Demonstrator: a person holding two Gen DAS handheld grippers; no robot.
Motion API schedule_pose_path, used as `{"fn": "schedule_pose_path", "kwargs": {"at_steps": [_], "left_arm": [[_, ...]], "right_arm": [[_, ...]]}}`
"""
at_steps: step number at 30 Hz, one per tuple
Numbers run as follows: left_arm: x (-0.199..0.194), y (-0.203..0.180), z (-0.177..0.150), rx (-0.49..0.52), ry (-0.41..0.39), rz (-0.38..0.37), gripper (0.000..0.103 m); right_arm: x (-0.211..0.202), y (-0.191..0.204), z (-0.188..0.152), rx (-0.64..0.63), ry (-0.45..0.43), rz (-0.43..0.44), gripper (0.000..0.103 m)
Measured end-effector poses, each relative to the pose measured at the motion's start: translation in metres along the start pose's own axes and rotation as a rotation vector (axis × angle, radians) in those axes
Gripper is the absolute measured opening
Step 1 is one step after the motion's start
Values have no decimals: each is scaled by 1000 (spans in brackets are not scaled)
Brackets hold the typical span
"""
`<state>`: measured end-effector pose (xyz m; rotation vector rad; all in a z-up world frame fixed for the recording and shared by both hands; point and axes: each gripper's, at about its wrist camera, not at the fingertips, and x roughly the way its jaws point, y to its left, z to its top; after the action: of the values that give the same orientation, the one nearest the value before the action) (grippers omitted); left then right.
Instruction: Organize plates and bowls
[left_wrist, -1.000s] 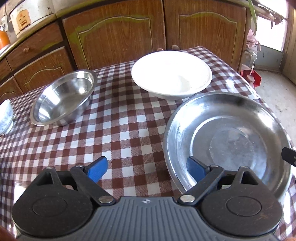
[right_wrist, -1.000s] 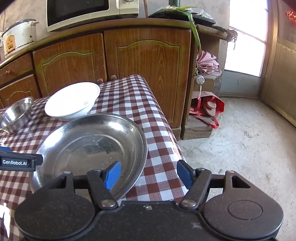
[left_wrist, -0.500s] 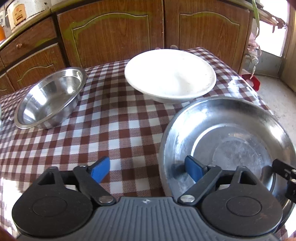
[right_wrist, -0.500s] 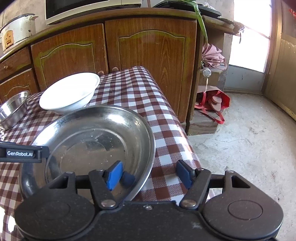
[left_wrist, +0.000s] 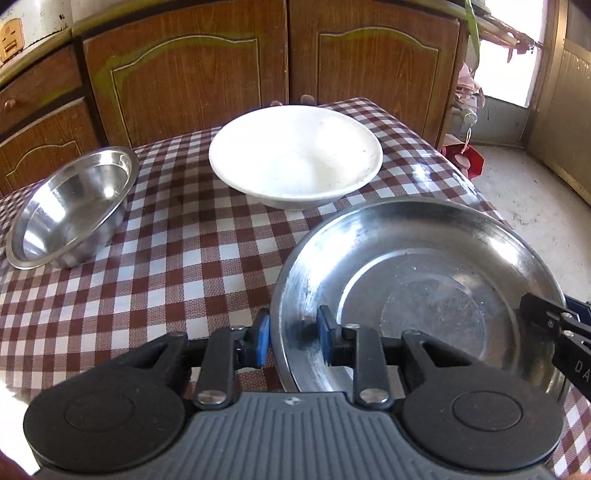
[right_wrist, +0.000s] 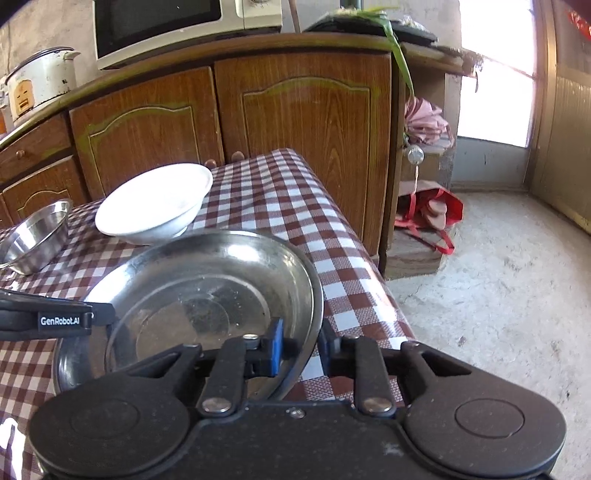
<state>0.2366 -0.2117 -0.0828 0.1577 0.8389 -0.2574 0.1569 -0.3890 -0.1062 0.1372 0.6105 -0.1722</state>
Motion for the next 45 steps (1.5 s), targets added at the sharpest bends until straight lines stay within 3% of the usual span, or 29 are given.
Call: {"fn": "schedule_pose_path", "kwargs": {"at_steps": [18,45], "left_arm": [[-52,-13,-5,54,-70,13,28],[-102,-14,-24,56,-96,34,28]], "right_arm": [[-55,-1,-1,-4,-88,-36,26],[-112,-4,-6,39,-130,-6,26]]}}
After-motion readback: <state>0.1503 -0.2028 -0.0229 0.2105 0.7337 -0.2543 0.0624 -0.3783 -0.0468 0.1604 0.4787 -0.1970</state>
